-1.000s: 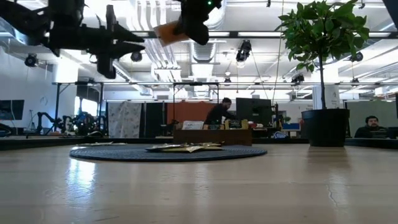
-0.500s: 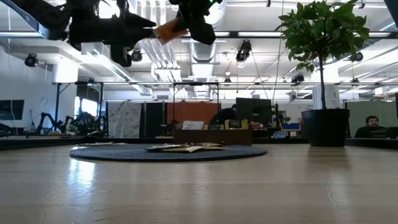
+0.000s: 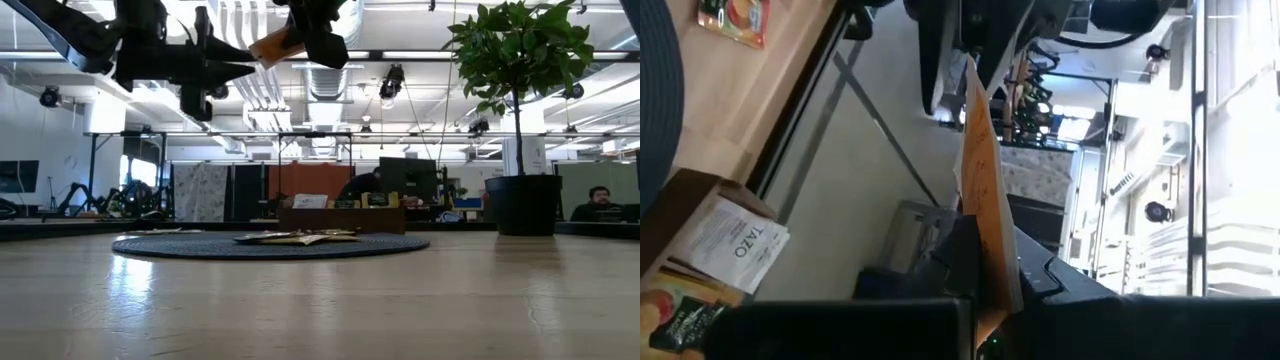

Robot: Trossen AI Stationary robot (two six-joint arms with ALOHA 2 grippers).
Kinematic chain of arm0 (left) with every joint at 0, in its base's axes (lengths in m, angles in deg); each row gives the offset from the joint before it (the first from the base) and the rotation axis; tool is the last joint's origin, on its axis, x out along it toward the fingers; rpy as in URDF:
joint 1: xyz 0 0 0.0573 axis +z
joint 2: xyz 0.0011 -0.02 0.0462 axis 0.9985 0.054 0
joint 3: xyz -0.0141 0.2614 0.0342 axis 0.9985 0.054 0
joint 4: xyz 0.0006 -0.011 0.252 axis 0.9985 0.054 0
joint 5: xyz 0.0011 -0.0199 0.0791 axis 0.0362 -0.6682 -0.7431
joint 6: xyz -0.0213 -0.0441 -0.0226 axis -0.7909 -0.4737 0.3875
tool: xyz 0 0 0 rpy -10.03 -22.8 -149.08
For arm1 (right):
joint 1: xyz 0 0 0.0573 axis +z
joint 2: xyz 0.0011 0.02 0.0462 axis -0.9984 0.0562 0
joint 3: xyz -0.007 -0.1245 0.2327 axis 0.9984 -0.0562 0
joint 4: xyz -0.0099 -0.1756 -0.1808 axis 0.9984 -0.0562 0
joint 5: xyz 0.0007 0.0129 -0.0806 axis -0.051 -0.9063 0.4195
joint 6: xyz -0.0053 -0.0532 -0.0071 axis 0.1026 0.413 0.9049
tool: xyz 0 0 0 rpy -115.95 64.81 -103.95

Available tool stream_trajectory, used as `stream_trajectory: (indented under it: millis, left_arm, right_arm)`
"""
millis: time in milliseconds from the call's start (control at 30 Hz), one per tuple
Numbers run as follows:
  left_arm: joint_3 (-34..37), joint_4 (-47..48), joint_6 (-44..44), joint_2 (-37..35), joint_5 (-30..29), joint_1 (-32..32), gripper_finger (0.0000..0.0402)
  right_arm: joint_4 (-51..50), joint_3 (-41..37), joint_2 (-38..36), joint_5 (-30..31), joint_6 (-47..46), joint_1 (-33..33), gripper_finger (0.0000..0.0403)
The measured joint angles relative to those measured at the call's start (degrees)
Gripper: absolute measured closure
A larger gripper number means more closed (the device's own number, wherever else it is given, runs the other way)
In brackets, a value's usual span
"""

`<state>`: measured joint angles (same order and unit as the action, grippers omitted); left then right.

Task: Pick & Place Tea
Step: Put the orange tea bag into the left section of the wooden organizer

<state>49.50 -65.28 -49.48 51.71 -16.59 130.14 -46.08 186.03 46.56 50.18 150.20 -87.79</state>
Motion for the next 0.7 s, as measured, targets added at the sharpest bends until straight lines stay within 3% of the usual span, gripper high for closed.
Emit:
stream_trajectory:
  millis: [700]
  left_arm:
    - [-8.6,-0.8,6.2,8.5,0.7,-5.5,0.0321]
  right_arm:
    - [1.0,0.0,0.0,-2.2,-1.9,0.3,0.039]
